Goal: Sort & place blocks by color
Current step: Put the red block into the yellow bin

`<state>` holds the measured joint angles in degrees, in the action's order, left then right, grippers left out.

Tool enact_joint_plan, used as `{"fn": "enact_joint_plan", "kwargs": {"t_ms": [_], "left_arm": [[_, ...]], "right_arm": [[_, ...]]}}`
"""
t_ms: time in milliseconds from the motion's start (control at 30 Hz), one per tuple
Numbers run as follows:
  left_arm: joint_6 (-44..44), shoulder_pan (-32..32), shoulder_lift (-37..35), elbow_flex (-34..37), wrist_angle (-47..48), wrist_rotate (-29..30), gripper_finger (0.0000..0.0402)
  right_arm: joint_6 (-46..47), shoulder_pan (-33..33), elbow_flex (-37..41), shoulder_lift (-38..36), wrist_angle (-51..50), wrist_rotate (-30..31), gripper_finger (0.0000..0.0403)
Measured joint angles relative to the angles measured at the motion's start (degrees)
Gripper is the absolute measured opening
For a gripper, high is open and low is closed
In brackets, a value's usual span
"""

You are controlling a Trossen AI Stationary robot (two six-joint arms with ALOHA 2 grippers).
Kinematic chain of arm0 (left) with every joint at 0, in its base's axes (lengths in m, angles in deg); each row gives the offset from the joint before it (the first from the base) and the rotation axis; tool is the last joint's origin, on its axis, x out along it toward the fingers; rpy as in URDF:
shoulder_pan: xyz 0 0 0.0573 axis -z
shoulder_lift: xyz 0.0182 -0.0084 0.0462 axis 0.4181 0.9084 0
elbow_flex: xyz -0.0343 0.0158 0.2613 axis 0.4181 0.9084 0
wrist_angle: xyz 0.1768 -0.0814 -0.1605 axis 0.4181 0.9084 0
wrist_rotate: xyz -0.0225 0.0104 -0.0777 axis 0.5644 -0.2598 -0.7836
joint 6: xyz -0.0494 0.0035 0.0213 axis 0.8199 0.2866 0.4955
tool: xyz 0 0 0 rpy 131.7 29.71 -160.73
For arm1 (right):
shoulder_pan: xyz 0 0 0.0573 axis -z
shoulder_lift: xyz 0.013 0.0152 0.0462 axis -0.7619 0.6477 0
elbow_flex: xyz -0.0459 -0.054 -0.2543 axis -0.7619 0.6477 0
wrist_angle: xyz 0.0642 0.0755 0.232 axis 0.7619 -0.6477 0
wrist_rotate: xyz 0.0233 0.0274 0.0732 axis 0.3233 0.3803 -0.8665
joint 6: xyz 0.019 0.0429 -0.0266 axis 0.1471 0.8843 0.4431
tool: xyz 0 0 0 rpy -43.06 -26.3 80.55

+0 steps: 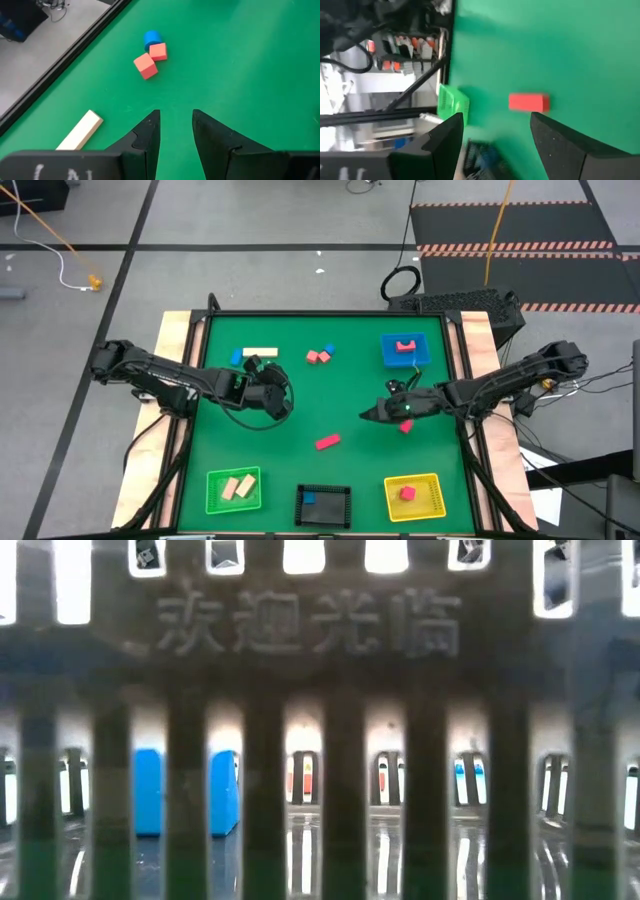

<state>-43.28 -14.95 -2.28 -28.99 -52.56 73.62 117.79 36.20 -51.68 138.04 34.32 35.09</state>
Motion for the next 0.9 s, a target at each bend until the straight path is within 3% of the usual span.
{"fn": "enact_joint_plan", "kwargs": {"t_ms": [233, 567, 900], "left_arm": [[-2.2, -0.8, 0.0, 0.0, 0.0, 0.0, 0.0115], [-5.0, -1.9, 0.0, 0.0, 0.0, 0.1, 0.0115], [-9.4, -5.0, 0.0, 0.0, 0.0, 1.2, 0.0115]], "right_arm": [[18.3, -0.5, -1.9, 0.0, -2.7, -6.6, 0.0224], [37.6, -0.1, -6.7, 0.0, -25.9, -29.4, 0.0224], [35.4, 4.4, -6.7, 0.0, -45.2, -29.8, 0.0224]]}}
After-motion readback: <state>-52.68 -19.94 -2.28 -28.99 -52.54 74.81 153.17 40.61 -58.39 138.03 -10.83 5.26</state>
